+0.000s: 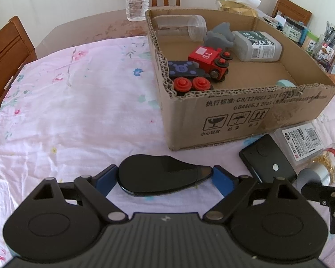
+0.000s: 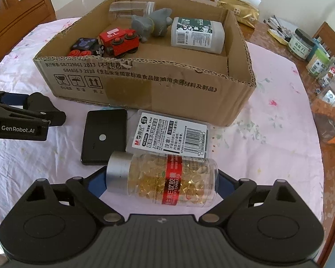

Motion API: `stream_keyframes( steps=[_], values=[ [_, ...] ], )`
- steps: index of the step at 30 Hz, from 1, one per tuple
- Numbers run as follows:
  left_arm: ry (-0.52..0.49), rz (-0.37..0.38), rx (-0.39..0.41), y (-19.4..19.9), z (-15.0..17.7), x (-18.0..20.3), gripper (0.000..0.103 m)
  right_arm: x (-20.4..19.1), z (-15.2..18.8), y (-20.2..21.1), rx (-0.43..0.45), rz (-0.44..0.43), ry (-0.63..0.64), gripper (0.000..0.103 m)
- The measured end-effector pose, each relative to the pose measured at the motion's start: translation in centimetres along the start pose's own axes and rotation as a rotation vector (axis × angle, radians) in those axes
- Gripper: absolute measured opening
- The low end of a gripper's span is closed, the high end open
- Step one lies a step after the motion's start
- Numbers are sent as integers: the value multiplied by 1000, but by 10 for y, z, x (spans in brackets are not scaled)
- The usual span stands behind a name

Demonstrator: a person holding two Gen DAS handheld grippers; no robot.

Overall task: Organize rigid objects
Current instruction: 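Close the right tool on the clear capsule jar while the left tool grasps the black oval case, then carry the capsule jar and black oval case into the box and release both tools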

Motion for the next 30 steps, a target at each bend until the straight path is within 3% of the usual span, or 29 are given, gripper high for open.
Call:
stream_keyframes(
  steps=[10, 16, 24, 30],
  values=[
    [-68, 39, -20, 16, -3, -3, 89, 1, 1, 15, -10, -21, 55, 97],
    [-152, 91, -18, 50, -12, 2, 89, 5, -5, 32, 0, -40, 97, 97],
    [-213, 140, 135, 104, -62, 23, 89, 13, -28, 66, 63, -73, 177, 97],
    [-221, 155, 191, 88, -98, 49, 89, 22, -54, 86, 119, -78, 205, 97]
  ],
)
Point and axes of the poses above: each gripper's, at about its wrist camera, not at the fingertips, and y roughly against the way its jaws point, x to its right, z to its underside, the point moved 9 cm from there along -y, roughly the way its jaws point, and after that the axes turned 8 degrees about -y, right-handed, at the moved point
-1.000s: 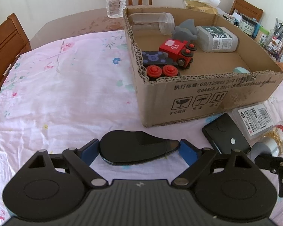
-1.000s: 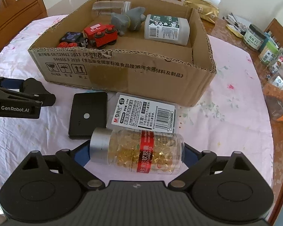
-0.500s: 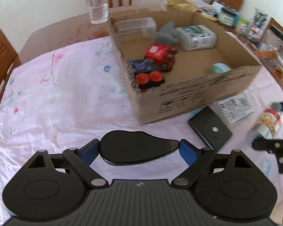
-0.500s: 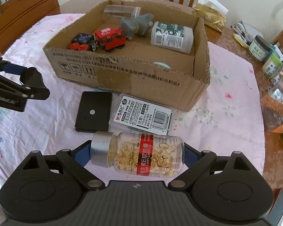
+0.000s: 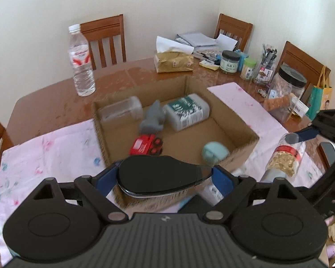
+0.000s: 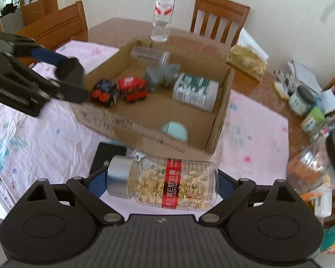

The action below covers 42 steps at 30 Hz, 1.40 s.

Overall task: Organize rigid objects
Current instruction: 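Carry the capsule jar and black oval case into the box and release both tools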

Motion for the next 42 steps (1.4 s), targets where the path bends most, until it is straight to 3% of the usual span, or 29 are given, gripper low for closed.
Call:
stream_keyframes(
  steps=[5, 11, 25, 33, 42],
  values=[
    [41, -10, -11, -31, -8, 6, 89, 12, -20, 5, 43, 14, 6, 97],
    [142, -70, -6, -43, -7, 0, 92, 22, -34, 1, 60, 27, 5, 97],
    [96, -191, 15, 5, 14, -23, 99, 16, -75, -19, 88, -15, 29, 97],
    [159, -255, 8, 29, 38, -42, 100, -9, -102, -46, 82, -70, 75, 97],
    [250, -318, -33, 44, 73, -66, 100, -49, -105, -87, 9, -122, 182, 97]
  ],
)
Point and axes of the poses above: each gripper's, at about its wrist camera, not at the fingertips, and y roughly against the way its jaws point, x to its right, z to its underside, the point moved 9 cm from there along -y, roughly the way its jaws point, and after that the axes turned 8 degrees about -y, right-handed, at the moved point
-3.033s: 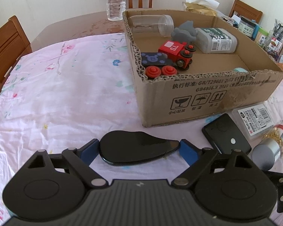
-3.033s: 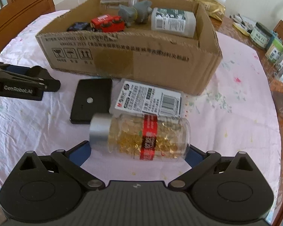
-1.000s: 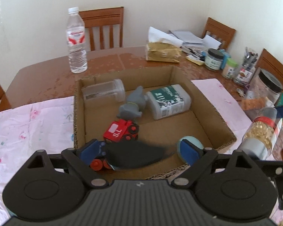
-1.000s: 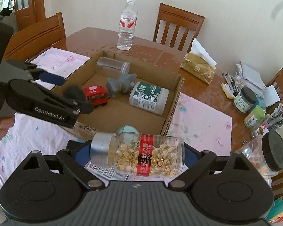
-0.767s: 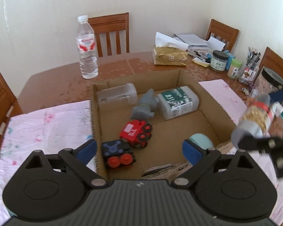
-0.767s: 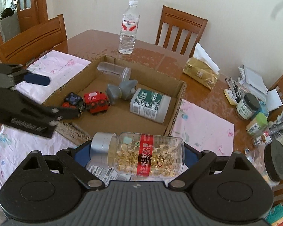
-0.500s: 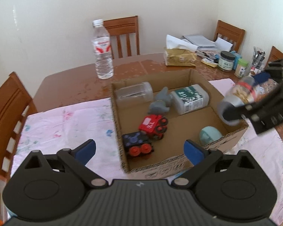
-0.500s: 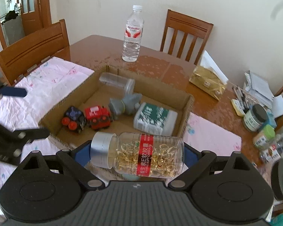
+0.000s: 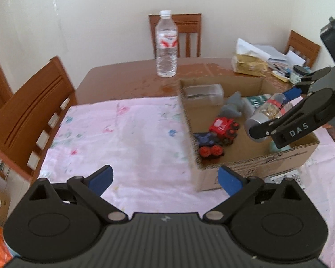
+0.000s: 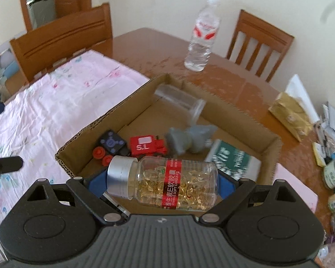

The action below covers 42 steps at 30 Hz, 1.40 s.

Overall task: Organize rigid objects
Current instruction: 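Carry the capsule jar and black oval case into the box and release both tools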

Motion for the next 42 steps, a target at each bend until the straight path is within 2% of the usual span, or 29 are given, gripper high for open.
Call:
stream_keyframes(
  steps=[7, 10, 25, 36, 42],
  values=[
    [39, -29, -24, -1, 11, -14, 100, -9, 0, -24, -45, -8, 15, 97],
    [44, -31, -32, -3, 13, -17, 100, -9, -2, -26, -33, 3, 15, 103],
    [8, 8, -44, -14, 9, -2, 100, 5, -2, 12, 48, 37, -99, 103],
    [-10, 16, -52, -15, 12, 9, 100, 23, 30, 46, 89, 101, -214, 103],
    [-13, 25, -59, -16, 15, 13, 100, 38, 58, 58, 68, 126, -290, 103]
  ],
)
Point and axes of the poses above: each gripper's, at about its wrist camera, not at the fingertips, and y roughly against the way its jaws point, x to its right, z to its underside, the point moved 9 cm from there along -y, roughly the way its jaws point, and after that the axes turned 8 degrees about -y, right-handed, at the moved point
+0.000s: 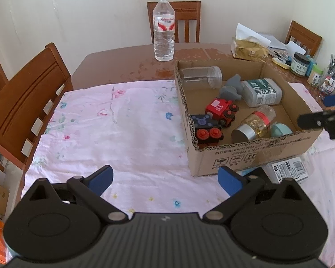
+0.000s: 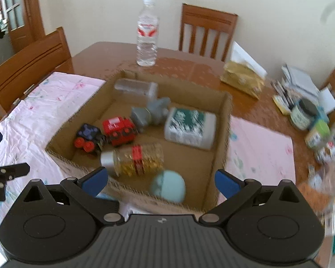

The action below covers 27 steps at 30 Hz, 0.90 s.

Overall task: Organize rigid objects
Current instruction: 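Carry the capsule jar and black oval case into the box and release both tools, then move the right tool to the white M&G refill card while the left tool approaches the black rectangular case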

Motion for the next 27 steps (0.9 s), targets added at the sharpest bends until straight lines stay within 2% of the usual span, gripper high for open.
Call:
stream_keyframes(
  steps=[5, 13, 27],
  values=[
    [-9, 11, -4, -1, 2, 6, 100, 11, 28, -12, -73, 15, -36, 103],
    [-21, 22, -14, -3, 6, 9, 100, 3, 63, -47, -174, 8, -74, 103],
    [-22, 21, -33, -8, 12, -3, 100, 1, 77, -82, -192, 84, -180, 103]
  ],
)
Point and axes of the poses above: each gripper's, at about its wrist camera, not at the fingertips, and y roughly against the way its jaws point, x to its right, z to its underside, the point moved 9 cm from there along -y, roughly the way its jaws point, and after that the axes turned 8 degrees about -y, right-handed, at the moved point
